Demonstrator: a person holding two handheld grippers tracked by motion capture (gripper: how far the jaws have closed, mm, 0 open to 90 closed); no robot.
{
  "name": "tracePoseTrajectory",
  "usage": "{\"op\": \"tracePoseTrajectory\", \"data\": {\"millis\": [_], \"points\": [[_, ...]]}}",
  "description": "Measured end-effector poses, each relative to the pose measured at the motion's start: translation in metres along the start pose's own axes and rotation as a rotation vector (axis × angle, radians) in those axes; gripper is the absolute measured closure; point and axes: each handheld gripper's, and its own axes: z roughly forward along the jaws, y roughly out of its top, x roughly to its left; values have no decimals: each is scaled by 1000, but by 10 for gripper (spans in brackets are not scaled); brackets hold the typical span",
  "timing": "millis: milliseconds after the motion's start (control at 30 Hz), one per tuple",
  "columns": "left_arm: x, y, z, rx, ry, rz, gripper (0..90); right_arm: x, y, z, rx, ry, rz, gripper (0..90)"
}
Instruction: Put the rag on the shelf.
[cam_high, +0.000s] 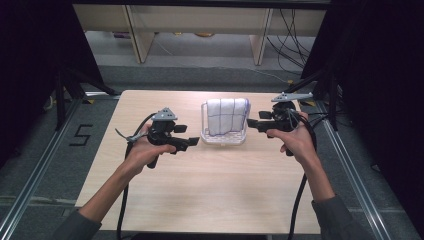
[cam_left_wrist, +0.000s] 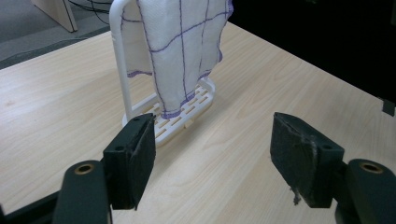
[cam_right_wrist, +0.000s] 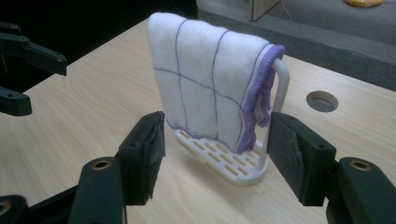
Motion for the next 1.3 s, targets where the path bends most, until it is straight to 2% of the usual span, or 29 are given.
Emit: {"op": "tracePoseTrajectory", "data": {"millis": [67,100,133,167,200,300,333,367,400,433,500,533,600,633,733,800,867,900,1000,1067,1100,1133,1167,1200,1233,1300], "points": [[-1,-1,0,9,-4,1,311,1,-1,0,5,-5,0,377],[-3,-3,2,7,-7,3,310,0,-3,1,-1,-13,-32,376],[-3,-3,2,7,-7,3,310,0,-3,1,-1,-13,-32,376],[-3,-4,2,16,-13,6,310,3,-4,2,6,-3,4,375],[-4,-5,2,15,-15,7,309,2,-5,2,5,3,-15,374],[-8,-10,3,20,-14,16,301,5,-9,1,-7,6,-19,372],[-8,-10,3,20,-14,16,298,8,-10,-1,12,10,9,371],[-9,-13,3,23,-15,20,296,7,-11,0,1,7,-19,369],[-9,-15,3,27,-14,27,294,10,-13,0,5,10,-8,367],[-10,-16,3,31,-20,27,293,9,-13,0,5,8,-32,366],[-10,-17,3,32,-30,22,291,10,-15,1,-6,21,-16,365],[-11,-19,3,28,-27,28,290,10,-16,0,6,15,-20,364],[-12,-21,3,32,-29,31,287,13,-19,1,5,15,3,363],[-13,-22,2,27,-18,33,285,14,-23,2,-4,23,3,363],[-15,-26,1,34,-30,35,283,14,-25,2,4,26,-8,363],[-16,-28,1,35,-36,38,281,16,-29,3,3,31,4,363],[-18,-30,1,33,-25,33,279,16,-31,5,-3,33,-11,363],[-18,-31,1,34,-30,36,279,19,-34,5,16,37,7,363],[-21,-34,0,38,-43,41,279,19,-38,8,9,40,-17,362],[-23,-36,-1,30,-37,46,278,20,-41,10,1,48,-16,362],[-24,-37,-1,34,-39,45,278,22,-42,10,14,55,3,361],[-24,-38,-2,37,-44,49,277,22,-43,11,0,45,-12,361],[-25,-39,-2,34,-45,54,275,23,-43,10,17,50,-1,361],[-26,-40,-3,40,-49,53,275,24,-44,11,11,57,3,360],[-26,-41,-4,39,-40,56,273,24,-45,11,16,54,-15,358],[-26,-44,-5,36,-46,50,272,25,-49,12,14,51,-5,352]]}}
